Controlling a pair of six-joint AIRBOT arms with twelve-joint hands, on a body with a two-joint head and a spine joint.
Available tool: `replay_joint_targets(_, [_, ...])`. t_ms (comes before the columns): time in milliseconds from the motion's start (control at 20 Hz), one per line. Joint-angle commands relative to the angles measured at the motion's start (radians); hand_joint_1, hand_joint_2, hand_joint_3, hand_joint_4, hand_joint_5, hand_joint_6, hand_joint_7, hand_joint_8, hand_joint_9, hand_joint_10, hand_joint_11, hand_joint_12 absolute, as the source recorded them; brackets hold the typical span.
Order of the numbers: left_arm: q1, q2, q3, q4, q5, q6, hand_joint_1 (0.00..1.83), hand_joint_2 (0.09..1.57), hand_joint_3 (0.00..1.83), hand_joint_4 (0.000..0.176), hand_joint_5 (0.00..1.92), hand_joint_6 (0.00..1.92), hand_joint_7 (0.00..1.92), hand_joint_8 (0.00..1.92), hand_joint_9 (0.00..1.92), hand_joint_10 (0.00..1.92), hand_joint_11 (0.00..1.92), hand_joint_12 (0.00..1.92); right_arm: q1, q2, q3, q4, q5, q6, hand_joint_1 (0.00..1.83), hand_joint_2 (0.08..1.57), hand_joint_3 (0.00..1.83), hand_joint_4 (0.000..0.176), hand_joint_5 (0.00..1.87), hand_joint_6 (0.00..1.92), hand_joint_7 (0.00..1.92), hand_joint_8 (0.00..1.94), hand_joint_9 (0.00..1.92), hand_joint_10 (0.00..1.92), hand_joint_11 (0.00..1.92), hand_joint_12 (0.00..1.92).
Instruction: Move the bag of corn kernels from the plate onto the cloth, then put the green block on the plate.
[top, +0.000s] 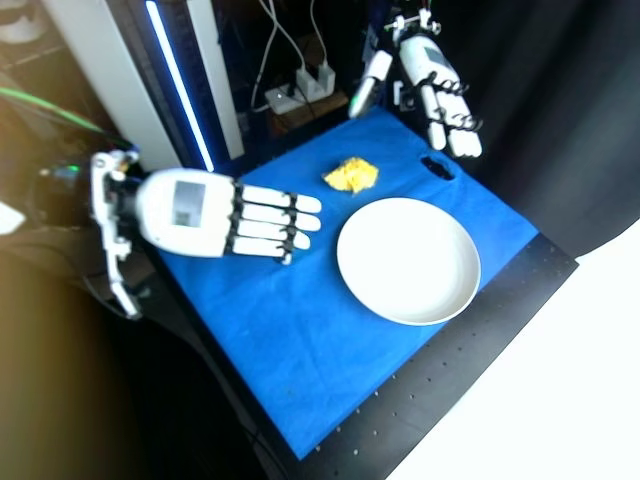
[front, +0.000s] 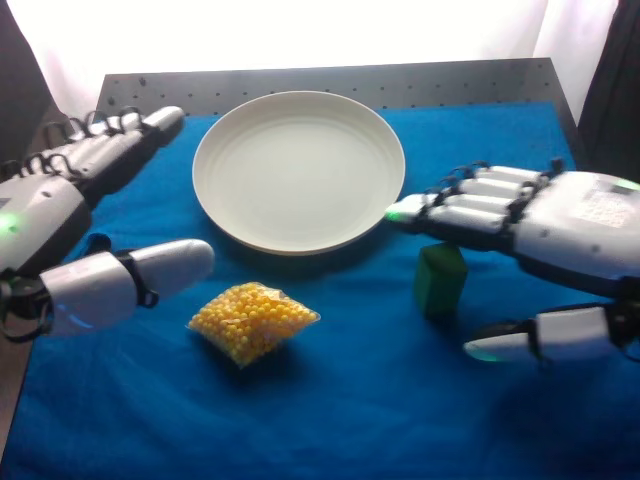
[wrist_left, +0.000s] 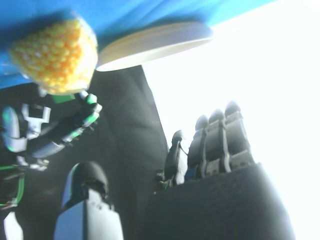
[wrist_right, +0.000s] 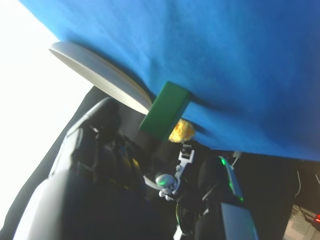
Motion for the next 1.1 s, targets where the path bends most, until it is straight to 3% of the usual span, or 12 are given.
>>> replay_joint_targets(0, [0.009,0.008,-0.004,0.010,-0.157,-0.004,0.19,1.09,0.02,0.170,0.00,0.00,0.00,0.00,0.00,0.00,0.00,0.00,0.029,-0.019,0.005,0.007,0.078,0.003,0.79,1.13,0.00,0.000,0.12,0.03,0.18,0.02,0.05,0.65,0.00,1.34])
replay_joint_targets(100, [0.020,0.009,-0.009,0.001,-0.168,-0.005,0.15,1.10,0.02,0.175,0.00,0.00,0.00,0.00,0.00,0.00,0.00,0.00,0.046,-0.043,0.022,0.003,0.061,0.003,0.79,1.16,0.00,0.000,0.16,0.03,0.23,0.02,0.07,0.70,0.00,1.34])
replay_joint_targets(250, [0.020,0.008,-0.010,-0.002,-0.170,-0.005,0.14,1.12,0.02,0.176,0.00,0.00,0.00,0.00,0.00,0.00,0.00,0.00,0.056,-0.060,0.039,0.003,0.037,0.003,0.84,1.17,0.00,0.000,0.28,0.05,0.41,0.05,0.17,0.83,0.00,1.55])
replay_joint_targets(300, [0.020,0.007,-0.010,-0.003,-0.171,-0.005,0.13,1.13,0.02,0.175,0.00,0.00,0.00,0.00,0.00,0.00,0.00,0.00,0.058,-0.065,0.043,0.003,0.028,0.003,0.94,1.22,0.01,0.000,0.48,0.12,0.72,0.18,0.37,1.07,0.12,1.75])
replay_joint_targets(450, [0.021,0.006,-0.011,-0.003,-0.172,-0.005,0.13,1.14,0.02,0.176,0.00,0.00,0.00,0.00,0.00,0.00,0.00,0.00,0.062,-0.075,0.052,0.003,0.014,0.003,1.11,1.20,0.00,0.000,0.63,0.26,0.85,0.32,0.58,0.98,0.31,1.63])
replay_joint_targets(500, [0.021,0.006,-0.011,-0.003,-0.172,-0.005,0.12,1.14,0.02,0.176,0.00,0.00,0.00,0.00,0.00,0.00,0.00,0.00,0.062,-0.075,0.052,0.003,0.013,0.003,1.32,1.18,0.00,0.000,0.66,0.35,0.84,1.21,0.72,1.00,0.44,1.64])
replay_joint_targets(550, [0.022,0.005,-0.011,-0.003,-0.172,-0.005,0.11,1.15,0.02,0.176,0.00,0.00,0.00,0.00,0.00,0.00,0.01,0.01,0.062,-0.075,0.052,0.003,0.013,0.003,1.23,1.23,0.00,0.000,0.59,1.18,0.88,1.28,0.79,1.24,0.58,1.75])
replay_joint_targets(600, [0.023,0.005,-0.011,-0.004,-0.172,-0.005,0.11,1.15,0.02,0.176,0.00,0.00,0.00,0.00,0.00,0.00,0.01,0.01,0.062,-0.074,0.052,0.003,0.013,0.002,1.23,1.23,0.00,0.000,0.59,1.18,0.88,1.28,0.79,1.24,0.58,1.75])
replay_joint_targets(650, [0.024,0.005,-0.011,-0.004,-0.172,-0.005,0.11,1.16,0.02,0.176,0.00,0.00,0.00,0.00,0.00,0.00,0.01,0.01,0.062,-0.074,0.052,0.003,0.013,0.002,1.21,1.25,0.00,0.000,0.57,1.35,0.88,1.33,0.82,1.33,0.64,1.77])
replay_joint_targets(700, [0.025,0.004,-0.011,-0.005,-0.172,-0.005,0.12,1.17,0.02,0.176,0.00,0.00,0.00,0.00,0.00,0.00,0.00,0.00,0.062,-0.073,0.052,0.003,0.013,0.002,1.34,1.19,0.00,0.000,0.70,1.10,0.89,1.22,0.88,1.43,0.74,1.68])
replay_joint_targets(800, [0.025,0.001,-0.011,-0.006,-0.173,-0.006,0.12,1.18,0.01,0.176,0.00,0.00,0.00,0.00,0.00,0.00,0.01,0.00,0.062,-0.072,0.053,0.003,0.012,0.002,1.35,1.22,0.00,0.000,0.69,1.13,0.78,1.34,0.79,1.57,0.75,1.66])
replay_joint_targets(1050, [0.026,-0.001,-0.011,-0.006,-0.174,-0.008,0.10,1.20,0.01,0.175,0.00,0.00,0.00,0.00,0.00,0.00,0.00,0.00,0.063,-0.072,0.050,0.001,0.012,0.002,1.48,1.20,0.00,0.000,0.64,1.26,0.72,1.27,0.85,1.32,0.69,1.79])
